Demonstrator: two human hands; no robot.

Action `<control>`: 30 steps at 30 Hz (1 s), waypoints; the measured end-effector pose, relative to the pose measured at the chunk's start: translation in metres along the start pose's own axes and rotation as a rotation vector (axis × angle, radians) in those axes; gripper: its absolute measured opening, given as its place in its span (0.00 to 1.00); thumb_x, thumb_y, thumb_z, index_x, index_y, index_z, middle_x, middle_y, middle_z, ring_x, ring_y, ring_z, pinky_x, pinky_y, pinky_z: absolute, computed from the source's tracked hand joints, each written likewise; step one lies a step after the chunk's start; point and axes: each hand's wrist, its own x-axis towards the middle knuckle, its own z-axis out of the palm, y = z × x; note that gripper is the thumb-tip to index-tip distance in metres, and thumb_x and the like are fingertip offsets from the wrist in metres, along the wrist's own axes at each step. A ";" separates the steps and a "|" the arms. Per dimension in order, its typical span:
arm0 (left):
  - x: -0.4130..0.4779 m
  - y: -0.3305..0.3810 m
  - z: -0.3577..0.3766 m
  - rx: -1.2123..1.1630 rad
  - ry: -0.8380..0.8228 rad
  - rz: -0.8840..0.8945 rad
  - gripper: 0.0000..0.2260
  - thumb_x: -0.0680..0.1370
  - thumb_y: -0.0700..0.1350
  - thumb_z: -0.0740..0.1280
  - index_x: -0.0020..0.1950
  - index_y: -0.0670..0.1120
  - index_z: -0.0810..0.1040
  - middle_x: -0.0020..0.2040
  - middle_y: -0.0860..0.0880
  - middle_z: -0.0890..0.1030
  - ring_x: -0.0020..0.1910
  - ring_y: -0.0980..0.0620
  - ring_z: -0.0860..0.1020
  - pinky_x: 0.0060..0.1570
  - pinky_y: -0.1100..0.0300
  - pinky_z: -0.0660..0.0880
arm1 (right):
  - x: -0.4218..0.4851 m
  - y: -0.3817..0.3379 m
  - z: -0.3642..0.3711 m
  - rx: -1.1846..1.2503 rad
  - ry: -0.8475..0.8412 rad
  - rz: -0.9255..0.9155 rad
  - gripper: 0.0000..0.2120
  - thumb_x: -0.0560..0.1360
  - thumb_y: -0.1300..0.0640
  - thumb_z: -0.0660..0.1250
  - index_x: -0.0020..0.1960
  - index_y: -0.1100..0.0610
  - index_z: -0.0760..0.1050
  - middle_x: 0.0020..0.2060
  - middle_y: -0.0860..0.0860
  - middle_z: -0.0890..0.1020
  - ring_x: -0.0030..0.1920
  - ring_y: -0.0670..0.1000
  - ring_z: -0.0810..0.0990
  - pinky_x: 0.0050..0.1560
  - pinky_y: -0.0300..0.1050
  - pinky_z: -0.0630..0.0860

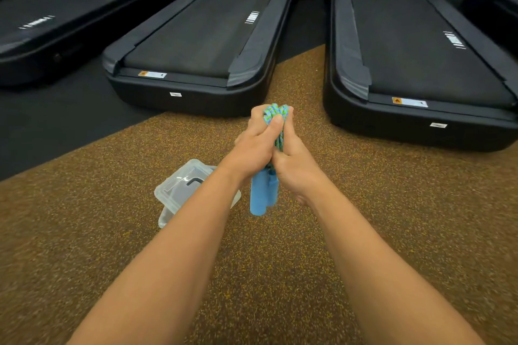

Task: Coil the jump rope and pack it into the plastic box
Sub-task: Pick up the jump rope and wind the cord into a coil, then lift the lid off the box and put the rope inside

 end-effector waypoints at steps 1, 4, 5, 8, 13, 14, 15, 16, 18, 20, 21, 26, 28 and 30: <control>0.003 -0.003 -0.003 0.006 0.009 -0.003 0.14 0.69 0.68 0.60 0.53 0.69 0.69 0.60 0.47 0.76 0.63 0.43 0.73 0.65 0.42 0.67 | 0.002 0.001 0.003 0.009 0.000 -0.008 0.39 0.77 0.60 0.58 0.75 0.41 0.35 0.71 0.51 0.69 0.66 0.50 0.73 0.68 0.54 0.70; 0.008 -0.011 -0.009 0.008 -0.007 -0.006 0.13 0.69 0.68 0.59 0.53 0.70 0.69 0.60 0.46 0.76 0.63 0.41 0.73 0.65 0.40 0.67 | 0.009 0.006 0.012 -0.002 0.023 -0.030 0.39 0.73 0.58 0.59 0.76 0.44 0.41 0.71 0.53 0.69 0.68 0.51 0.72 0.69 0.55 0.69; 0.008 -0.011 -0.012 0.001 -0.015 -0.011 0.14 0.70 0.68 0.60 0.54 0.69 0.69 0.60 0.46 0.76 0.63 0.42 0.73 0.65 0.41 0.67 | 0.011 0.008 0.015 -0.006 0.029 -0.031 0.38 0.72 0.57 0.59 0.76 0.45 0.44 0.70 0.52 0.70 0.67 0.51 0.73 0.68 0.56 0.70; 0.008 -0.011 -0.017 -0.072 -0.051 -0.005 0.14 0.77 0.58 0.60 0.62 0.57 0.68 0.57 0.48 0.76 0.57 0.50 0.76 0.63 0.51 0.72 | 0.014 0.012 0.020 0.009 0.046 -0.020 0.36 0.73 0.60 0.58 0.77 0.47 0.48 0.68 0.52 0.72 0.66 0.50 0.73 0.68 0.55 0.70; 0.010 -0.026 -0.027 -0.163 -0.125 -0.001 0.13 0.82 0.45 0.57 0.66 0.44 0.66 0.50 0.49 0.74 0.47 0.58 0.75 0.49 0.68 0.75 | 0.021 0.024 0.029 0.097 0.028 -0.010 0.32 0.76 0.67 0.57 0.76 0.50 0.52 0.66 0.55 0.74 0.65 0.51 0.75 0.67 0.55 0.71; 0.010 -0.030 -0.030 -0.167 -0.127 -0.015 0.13 0.82 0.45 0.57 0.66 0.44 0.66 0.51 0.48 0.74 0.47 0.58 0.75 0.50 0.67 0.75 | 0.023 0.027 0.031 0.118 0.029 -0.009 0.31 0.77 0.69 0.56 0.76 0.51 0.54 0.65 0.56 0.75 0.63 0.51 0.76 0.66 0.53 0.73; 0.011 -0.035 -0.032 -0.174 -0.134 -0.032 0.14 0.82 0.46 0.57 0.66 0.44 0.66 0.51 0.47 0.75 0.48 0.57 0.76 0.51 0.65 0.75 | 0.025 0.030 0.033 0.137 0.031 -0.008 0.30 0.77 0.70 0.56 0.75 0.52 0.56 0.64 0.56 0.76 0.61 0.50 0.77 0.64 0.51 0.74; 0.011 -0.039 -0.035 -0.194 -0.136 -0.054 0.14 0.82 0.47 0.57 0.67 0.45 0.66 0.51 0.47 0.75 0.48 0.57 0.76 0.53 0.63 0.75 | 0.027 0.033 0.035 0.146 0.030 -0.003 0.29 0.77 0.70 0.56 0.75 0.52 0.58 0.63 0.56 0.76 0.59 0.49 0.78 0.61 0.48 0.76; 0.012 -0.047 -0.038 -0.256 -0.136 -0.088 0.15 0.82 0.48 0.58 0.68 0.46 0.67 0.51 0.48 0.77 0.49 0.57 0.77 0.55 0.60 0.75 | 0.032 0.039 0.039 0.157 0.016 0.019 0.29 0.78 0.69 0.56 0.75 0.51 0.58 0.62 0.55 0.77 0.55 0.44 0.79 0.55 0.42 0.78; 0.014 -0.056 -0.041 -0.309 -0.122 -0.122 0.15 0.81 0.49 0.58 0.67 0.49 0.68 0.53 0.49 0.78 0.52 0.54 0.78 0.58 0.55 0.75 | 0.037 0.043 0.043 0.169 0.001 0.046 0.28 0.78 0.69 0.56 0.75 0.51 0.57 0.62 0.54 0.77 0.52 0.41 0.80 0.50 0.37 0.78; 0.016 -0.062 -0.043 -0.341 -0.107 -0.149 0.15 0.81 0.51 0.59 0.67 0.50 0.70 0.55 0.49 0.79 0.54 0.53 0.79 0.60 0.53 0.74 | 0.040 0.046 0.046 0.182 -0.005 0.061 0.29 0.79 0.68 0.57 0.76 0.51 0.56 0.63 0.53 0.77 0.52 0.40 0.80 0.50 0.37 0.78; 0.029 -0.096 -0.059 -0.391 0.003 -0.250 0.30 0.73 0.67 0.57 0.70 0.53 0.69 0.59 0.46 0.80 0.56 0.46 0.79 0.54 0.51 0.75 | 0.052 0.059 0.050 0.204 -0.012 0.111 0.31 0.77 0.70 0.57 0.76 0.52 0.54 0.66 0.53 0.75 0.61 0.50 0.78 0.64 0.50 0.74; 0.032 -0.115 -0.068 -0.311 0.089 -0.295 0.24 0.78 0.62 0.55 0.71 0.52 0.66 0.54 0.45 0.80 0.49 0.49 0.79 0.43 0.56 0.75 | 0.055 0.061 0.049 0.219 -0.011 0.133 0.31 0.78 0.69 0.57 0.77 0.51 0.53 0.66 0.50 0.74 0.55 0.45 0.80 0.61 0.50 0.76; 0.034 -0.141 -0.079 -0.185 0.176 -0.368 0.20 0.80 0.54 0.59 0.71 0.51 0.66 0.56 0.43 0.79 0.49 0.51 0.77 0.43 0.57 0.73 | 0.060 0.065 0.047 0.234 -0.003 0.163 0.31 0.78 0.69 0.57 0.77 0.51 0.52 0.67 0.49 0.72 0.48 0.40 0.81 0.59 0.46 0.76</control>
